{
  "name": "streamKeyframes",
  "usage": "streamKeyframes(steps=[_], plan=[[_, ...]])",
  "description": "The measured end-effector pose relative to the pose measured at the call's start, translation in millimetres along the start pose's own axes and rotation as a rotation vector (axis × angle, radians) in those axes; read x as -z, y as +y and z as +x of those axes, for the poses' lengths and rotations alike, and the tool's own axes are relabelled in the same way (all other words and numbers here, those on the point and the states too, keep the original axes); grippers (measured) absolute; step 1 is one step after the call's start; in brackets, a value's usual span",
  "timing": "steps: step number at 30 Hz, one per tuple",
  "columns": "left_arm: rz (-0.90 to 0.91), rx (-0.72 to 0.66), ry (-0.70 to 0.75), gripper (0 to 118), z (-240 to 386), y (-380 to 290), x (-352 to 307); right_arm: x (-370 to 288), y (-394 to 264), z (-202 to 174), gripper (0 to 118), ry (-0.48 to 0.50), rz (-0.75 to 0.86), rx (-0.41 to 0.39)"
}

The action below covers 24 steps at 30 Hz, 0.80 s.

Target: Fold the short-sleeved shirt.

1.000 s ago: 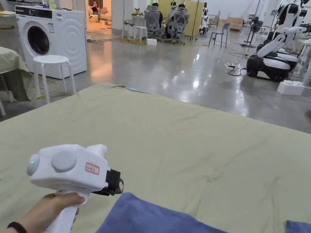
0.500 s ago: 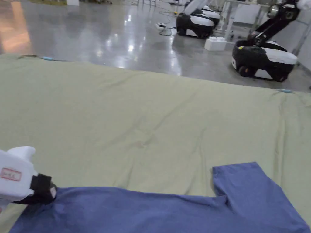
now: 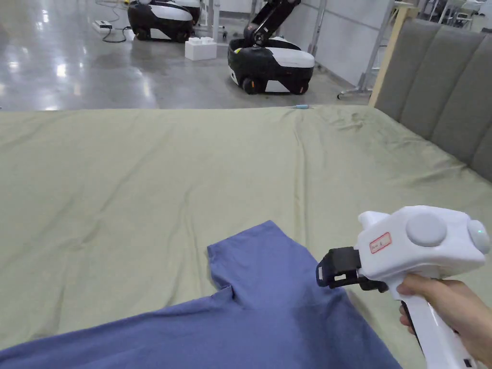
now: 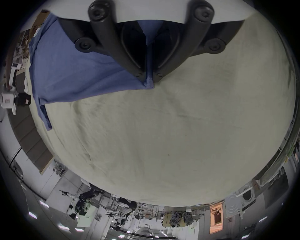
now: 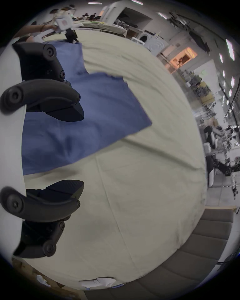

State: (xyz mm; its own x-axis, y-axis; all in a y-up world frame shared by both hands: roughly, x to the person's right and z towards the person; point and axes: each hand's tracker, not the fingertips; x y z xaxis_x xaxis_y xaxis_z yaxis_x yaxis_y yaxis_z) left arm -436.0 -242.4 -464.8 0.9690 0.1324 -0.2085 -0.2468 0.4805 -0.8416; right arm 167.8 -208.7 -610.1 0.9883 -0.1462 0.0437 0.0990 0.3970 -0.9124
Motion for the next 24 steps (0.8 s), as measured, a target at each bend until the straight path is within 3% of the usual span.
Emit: streamKeyframes(steps=[2,4,5,6,7,8,10,14,16,19,21,24], plan=[[-0.015,-0.01,0.001,7,0.3,3.1,-0.8,16.6,3.0,-0.8,79,0.005,-0.067,0.009],[-0.032,-0.043,-0.01,7,-3.4,6.6,0.3,24.6,0.5,-6.5,64,0.021,-0.103,0.003],[-0.037,-0.056,-0.018,7,-4.9,7.1,0.1,22.7,-2.0,-11.6,46,-0.026,-0.095,-0.032],[-0.039,-0.068,-0.026,7,-6.6,6.7,-0.3,17.1,-4.0,-18.4,21,-0.063,-0.076,-0.129],[-0.037,-0.077,-0.032,7,-10.0,8.1,1.5,13.3,-5.2,-23.4,8,-0.051,-0.086,-0.189],[-0.034,-0.086,-0.034,7,-10.1,7.0,0.9,10.8,-6.5,-26.5,8,0.003,-0.093,-0.181],[-0.013,-0.113,-0.034,7,-8.6,2.3,-2.2,8.5,-6.4,-28.7,8,0.082,-0.149,-0.067],[-0.033,-0.239,-0.149,7,-25.1,4.8,-23.2,-16.3,-14.5,-30.4,8,0.058,-0.076,-0.109],[-0.008,-0.302,-0.231,7,-36.3,-0.9,-45.8,-48.7,-26.2,-21.6,8,0.129,-0.019,-0.072],[0.091,-0.251,-0.219,7,-43.7,-14.8,-100.9,-108.2,-55.6,-0.6,8,0.247,0.084,0.03],[0.136,-0.197,-0.228,7,-45.4,-30.3,-139.6,-144.8,-82.1,11.7,8,0.306,0.107,0.046],[0.133,-0.183,-0.253,7,-50.8,-64.8,-184.5,-190.6,-135.2,25.3,8,0.311,0.147,0.06]])
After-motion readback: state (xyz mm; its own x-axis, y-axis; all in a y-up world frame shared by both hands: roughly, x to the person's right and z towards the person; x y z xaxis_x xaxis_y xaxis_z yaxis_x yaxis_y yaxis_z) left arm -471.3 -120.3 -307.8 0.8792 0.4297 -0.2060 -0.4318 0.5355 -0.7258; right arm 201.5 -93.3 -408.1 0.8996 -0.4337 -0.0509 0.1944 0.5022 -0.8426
